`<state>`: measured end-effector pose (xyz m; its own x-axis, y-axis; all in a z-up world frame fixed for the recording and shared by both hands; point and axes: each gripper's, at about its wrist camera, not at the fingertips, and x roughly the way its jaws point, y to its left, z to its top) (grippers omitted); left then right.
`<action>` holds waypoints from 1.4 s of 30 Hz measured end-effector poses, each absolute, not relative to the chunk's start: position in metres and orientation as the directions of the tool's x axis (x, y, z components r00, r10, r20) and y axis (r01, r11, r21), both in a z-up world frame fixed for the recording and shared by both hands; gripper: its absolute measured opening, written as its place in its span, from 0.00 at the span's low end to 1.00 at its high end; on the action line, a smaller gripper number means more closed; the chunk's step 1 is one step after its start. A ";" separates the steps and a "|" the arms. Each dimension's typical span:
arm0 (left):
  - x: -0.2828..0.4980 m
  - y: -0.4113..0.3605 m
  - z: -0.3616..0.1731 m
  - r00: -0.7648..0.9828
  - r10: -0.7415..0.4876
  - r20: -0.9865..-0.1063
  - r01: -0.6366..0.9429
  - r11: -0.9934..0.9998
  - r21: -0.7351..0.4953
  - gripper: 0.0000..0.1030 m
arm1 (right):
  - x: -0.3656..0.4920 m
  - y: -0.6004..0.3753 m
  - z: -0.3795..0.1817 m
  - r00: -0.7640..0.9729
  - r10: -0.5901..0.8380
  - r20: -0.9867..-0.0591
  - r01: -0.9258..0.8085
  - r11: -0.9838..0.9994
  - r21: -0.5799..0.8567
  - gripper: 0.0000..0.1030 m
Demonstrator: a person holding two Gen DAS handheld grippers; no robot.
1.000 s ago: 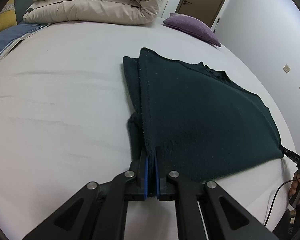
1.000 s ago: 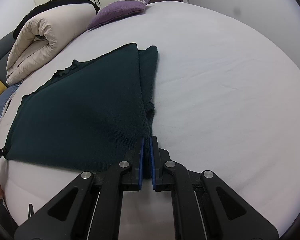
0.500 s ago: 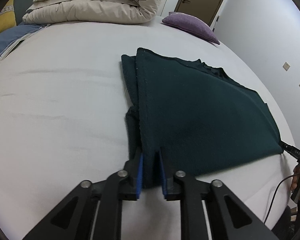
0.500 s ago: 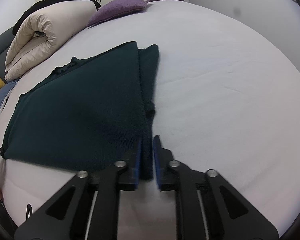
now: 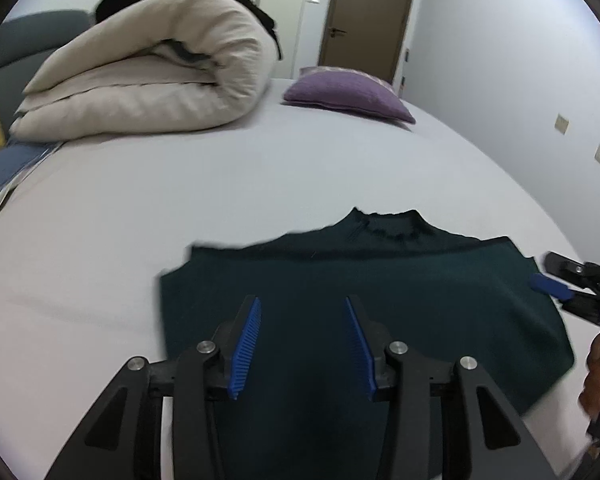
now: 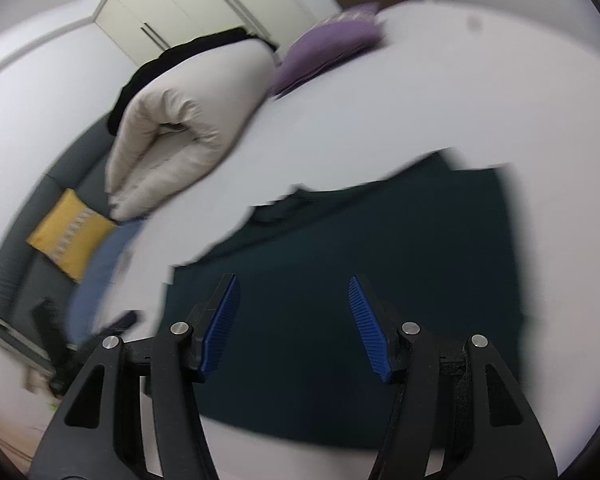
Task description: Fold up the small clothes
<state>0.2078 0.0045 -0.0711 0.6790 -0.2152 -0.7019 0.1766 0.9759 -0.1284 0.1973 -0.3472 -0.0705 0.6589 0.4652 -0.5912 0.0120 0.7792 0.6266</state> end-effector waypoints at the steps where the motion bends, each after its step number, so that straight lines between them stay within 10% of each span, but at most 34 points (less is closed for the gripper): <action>1: 0.218 -0.002 -0.076 0.675 -0.210 -0.707 0.181 0.976 -0.117 0.45 | 0.211 -0.338 -0.078 0.642 0.499 -0.583 0.006 0.756 0.654 0.54; 5: 0.252 -0.009 -0.110 0.622 -0.190 -0.760 0.161 0.980 -0.114 0.45 | 0.265 -0.311 -0.132 0.538 0.617 -0.575 0.043 0.661 0.749 0.54; 9: 0.252 0.018 -0.133 0.628 -0.252 -0.736 0.162 0.968 -0.193 0.45 | 0.275 -0.344 -0.161 0.587 0.636 -0.500 0.073 0.574 0.816 0.22; 15: 0.254 0.034 -0.136 0.628 -0.340 -0.700 0.171 0.938 -0.301 0.45 | 0.247 -0.464 -0.175 0.789 0.505 -0.351 0.148 0.398 0.905 0.20; 22: 0.229 0.029 -0.115 0.642 -0.268 -0.718 0.122 0.961 -0.249 0.45 | 0.186 -0.527 -0.151 0.854 0.214 -0.473 0.345 0.449 0.825 0.28; 26: 0.163 0.015 -0.096 0.676 -0.321 -0.664 0.156 0.942 -0.297 0.62 | 0.162 -0.460 -0.110 0.842 0.363 -0.399 0.149 0.555 0.819 0.28; 32: 0.126 -0.005 -0.132 0.603 -0.257 -0.755 0.147 0.966 -0.212 0.63 | 0.162 -0.307 -0.152 0.542 0.709 -0.451 0.000 0.537 0.844 0.42; 42: 0.127 -0.003 -0.136 0.582 -0.274 -0.766 0.171 0.962 -0.214 0.62 | 0.121 -0.415 -0.156 0.727 0.403 -0.556 0.256 0.593 0.763 0.29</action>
<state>0.1272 -0.0027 -0.1365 0.5819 -0.2737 -0.7658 0.1707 0.9618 -0.2141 0.1213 -0.4153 -0.1557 0.7270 0.4025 -0.5562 0.2555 0.5933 0.7633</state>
